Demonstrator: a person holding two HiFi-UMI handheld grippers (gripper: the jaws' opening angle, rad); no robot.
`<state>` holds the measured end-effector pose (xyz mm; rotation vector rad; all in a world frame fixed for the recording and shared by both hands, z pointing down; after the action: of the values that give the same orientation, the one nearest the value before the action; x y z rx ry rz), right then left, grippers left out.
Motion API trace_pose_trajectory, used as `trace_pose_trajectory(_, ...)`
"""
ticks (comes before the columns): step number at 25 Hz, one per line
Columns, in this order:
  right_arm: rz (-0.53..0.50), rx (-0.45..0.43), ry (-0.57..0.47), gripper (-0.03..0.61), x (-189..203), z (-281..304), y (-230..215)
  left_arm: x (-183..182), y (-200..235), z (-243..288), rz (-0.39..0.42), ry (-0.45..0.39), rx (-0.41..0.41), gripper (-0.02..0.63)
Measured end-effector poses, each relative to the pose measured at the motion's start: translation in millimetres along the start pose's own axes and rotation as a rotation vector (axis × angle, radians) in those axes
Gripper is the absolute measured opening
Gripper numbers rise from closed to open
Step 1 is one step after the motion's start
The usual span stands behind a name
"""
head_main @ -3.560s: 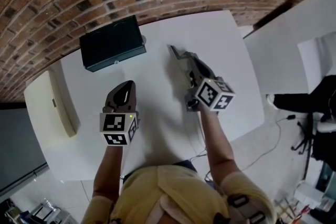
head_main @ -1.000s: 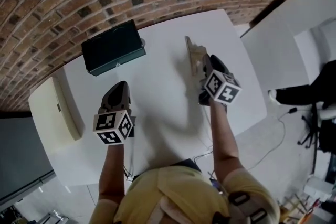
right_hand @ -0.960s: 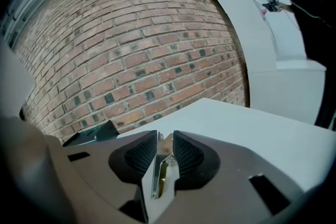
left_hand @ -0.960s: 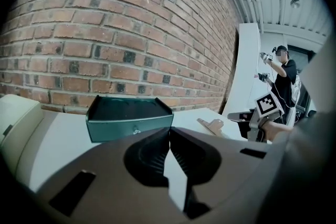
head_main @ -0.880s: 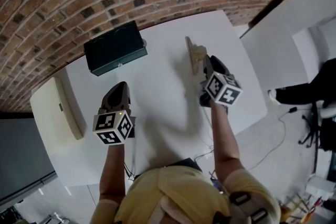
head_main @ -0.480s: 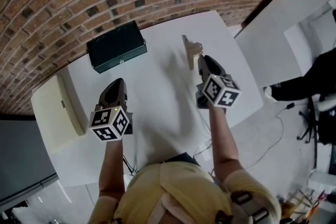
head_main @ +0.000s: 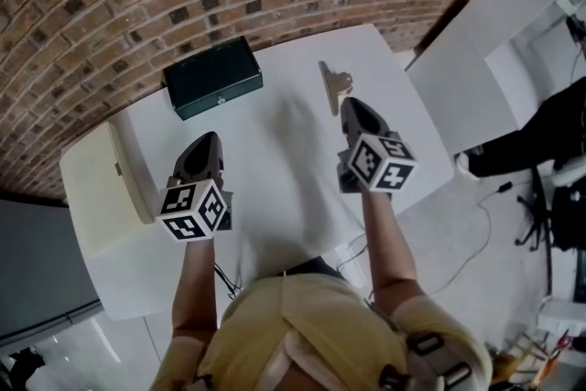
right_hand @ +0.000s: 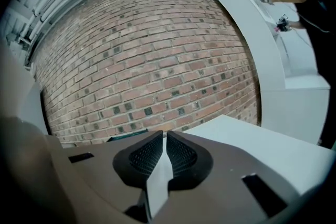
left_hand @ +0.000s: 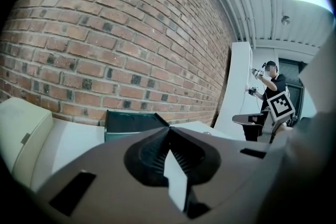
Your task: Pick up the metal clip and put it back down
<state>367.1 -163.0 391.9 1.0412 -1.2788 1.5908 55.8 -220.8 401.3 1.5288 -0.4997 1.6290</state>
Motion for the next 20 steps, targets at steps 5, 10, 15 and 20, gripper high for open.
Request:
trace_pose_trajectory(5, -0.006, -0.001, -0.013, 0.017, 0, -18, 18, -3, 6, -16, -0.002, -0.015, 0.006, 0.003)
trace_pose_trajectory(10, -0.019, 0.006, -0.025, 0.006, 1, -36, 32, -4, 7, -29, -0.008, -0.025, 0.017, 0.003)
trace_pose_trajectory(15, -0.03, 0.016, -0.041, 0.005, 0, -56, 43, -6, 4, -39, 0.002, -0.028, 0.045, 0.003)
trace_pose_trajectory(20, -0.035, 0.017, -0.042, 0.003, 0, -69, 52, -10, 3, -47, 0.016, -0.028, 0.057, 0.003)
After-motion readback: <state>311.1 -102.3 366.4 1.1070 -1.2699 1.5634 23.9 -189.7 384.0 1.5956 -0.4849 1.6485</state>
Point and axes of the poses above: the fingertips, and each gripper's own axes: z forward along the fingers, y to its left, x out of its underside, the point moved 5 cm from there along -z, backward along the fingers, and after that the axes turned 9 degrees about -y, right-handed, at the moved point
